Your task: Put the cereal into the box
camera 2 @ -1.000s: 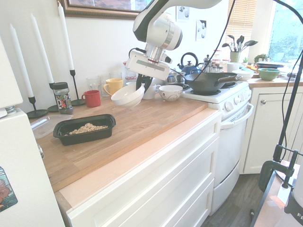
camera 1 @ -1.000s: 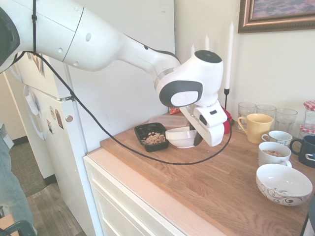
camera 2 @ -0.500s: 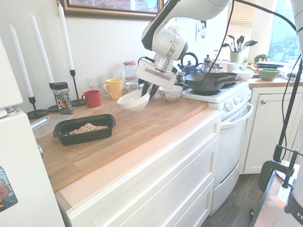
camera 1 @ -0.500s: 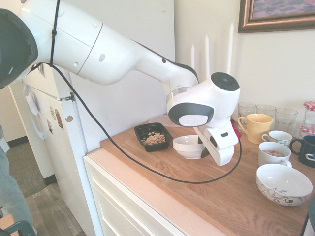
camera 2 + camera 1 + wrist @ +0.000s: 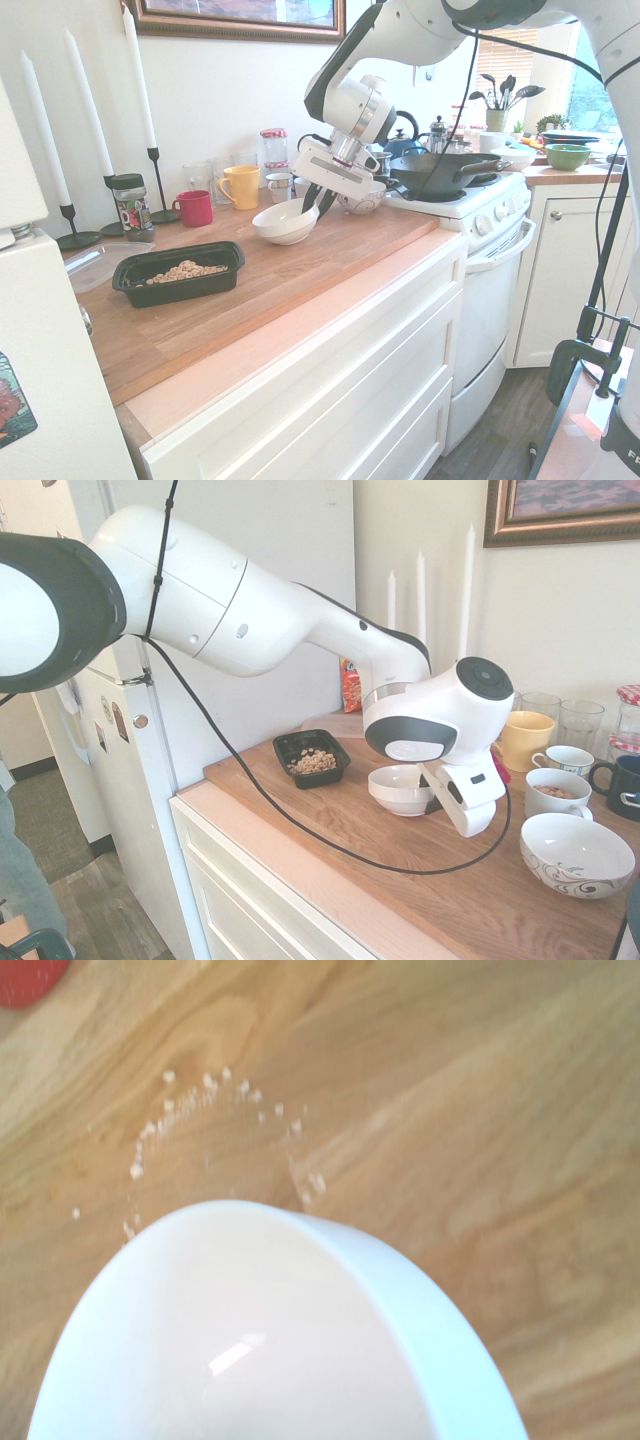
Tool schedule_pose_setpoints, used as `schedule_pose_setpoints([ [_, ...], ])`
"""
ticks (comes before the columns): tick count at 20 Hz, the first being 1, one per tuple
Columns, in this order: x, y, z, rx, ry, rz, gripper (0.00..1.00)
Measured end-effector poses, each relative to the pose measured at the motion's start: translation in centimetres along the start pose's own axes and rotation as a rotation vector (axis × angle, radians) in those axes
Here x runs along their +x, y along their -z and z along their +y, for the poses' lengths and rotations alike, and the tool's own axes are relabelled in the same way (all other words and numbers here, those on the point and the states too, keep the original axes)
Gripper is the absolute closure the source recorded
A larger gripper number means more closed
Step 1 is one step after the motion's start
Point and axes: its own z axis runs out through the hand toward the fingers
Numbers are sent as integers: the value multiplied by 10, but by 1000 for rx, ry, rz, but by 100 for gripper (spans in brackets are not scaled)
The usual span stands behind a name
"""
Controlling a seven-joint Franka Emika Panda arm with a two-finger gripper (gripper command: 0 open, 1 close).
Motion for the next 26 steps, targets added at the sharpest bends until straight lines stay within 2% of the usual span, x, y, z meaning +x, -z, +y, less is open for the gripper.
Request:
schedule_pose_setpoints([
  [1, 3, -1, 1, 8, -2, -4, 100],
  [2, 6, -2, 2, 17, -3, -11, 0],
  [7, 12, -5, 8, 19, -13, -39, 0],
  [26, -6, -6, -12, 0, 35, -19, 0],
])
